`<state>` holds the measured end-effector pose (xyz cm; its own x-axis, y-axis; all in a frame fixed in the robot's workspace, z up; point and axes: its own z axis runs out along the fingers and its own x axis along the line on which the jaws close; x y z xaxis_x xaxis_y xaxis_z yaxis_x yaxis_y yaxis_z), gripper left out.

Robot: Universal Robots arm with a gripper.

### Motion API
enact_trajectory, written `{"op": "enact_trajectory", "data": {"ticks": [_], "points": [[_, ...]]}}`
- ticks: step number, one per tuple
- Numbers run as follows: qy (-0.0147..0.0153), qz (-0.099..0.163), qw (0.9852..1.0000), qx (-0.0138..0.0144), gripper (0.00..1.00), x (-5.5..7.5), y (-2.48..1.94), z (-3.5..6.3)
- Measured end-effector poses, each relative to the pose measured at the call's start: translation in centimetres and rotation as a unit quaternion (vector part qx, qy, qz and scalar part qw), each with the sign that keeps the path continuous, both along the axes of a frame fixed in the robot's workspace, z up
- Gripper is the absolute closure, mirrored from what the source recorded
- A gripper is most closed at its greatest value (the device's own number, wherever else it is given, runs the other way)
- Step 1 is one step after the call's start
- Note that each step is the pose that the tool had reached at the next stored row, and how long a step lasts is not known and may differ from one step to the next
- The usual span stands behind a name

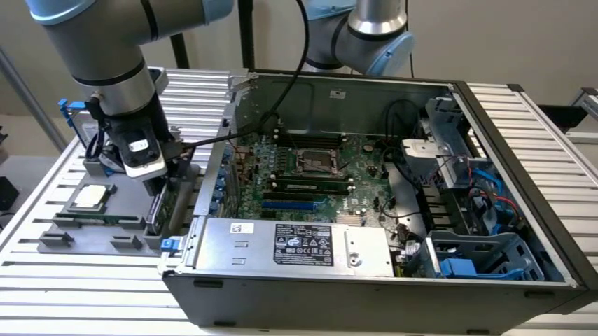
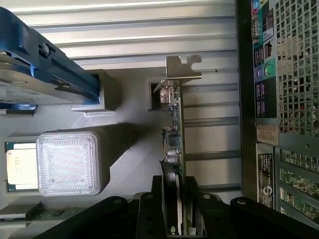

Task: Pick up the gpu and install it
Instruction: 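Pick up the gpu and move the gpu toward the slot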

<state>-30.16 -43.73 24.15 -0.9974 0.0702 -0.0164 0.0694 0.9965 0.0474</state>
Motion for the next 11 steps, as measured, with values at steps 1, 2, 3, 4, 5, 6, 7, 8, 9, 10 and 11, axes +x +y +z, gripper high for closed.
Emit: {"op": "enact_trajectory", "data": {"ticks": [1, 2, 3, 4, 5, 6, 7, 8, 9, 10, 11], "points": [[0.0000, 0.000, 1.0000, -0.0002, 0.00, -0.01, 0.00, -0.02], [0.0001, 0.000, 1.0000, -0.0003, 1.00, -0.01, 0.00, -0.03], [0.0001, 0.000, 1.0000, -0.0006, 1.00, -0.01, 0.00, -0.03], [0.0001, 0.000, 1.0000, -0.0007, 1.00, -0.01, 0.00, -0.04], [0.0000, 0.000, 1.0000, -0.0007, 1.00, -0.01, 0.00, -0.05], [0.0000, 0.000, 1.0000, -0.0007, 1.00, -0.01, 0.00, -0.05], [0.0000, 0.000, 1.0000, -0.0007, 1.00, -0.01, 0.00, -0.06], [0.0000, 0.000, 1.0000, -0.0007, 1.00, -0.01, 0.01, -0.05], [-0.0001, 0.000, 1.0000, -0.0006, 1.00, -0.01, 0.01, -0.06], [-0.0001, 0.000, 1.0000, -0.0006, 1.00, -0.01, 0.01, -0.05], [0.0000, 0.000, 1.0000, -0.0007, 1.00, -0.01, 0.01, -0.05]]}}
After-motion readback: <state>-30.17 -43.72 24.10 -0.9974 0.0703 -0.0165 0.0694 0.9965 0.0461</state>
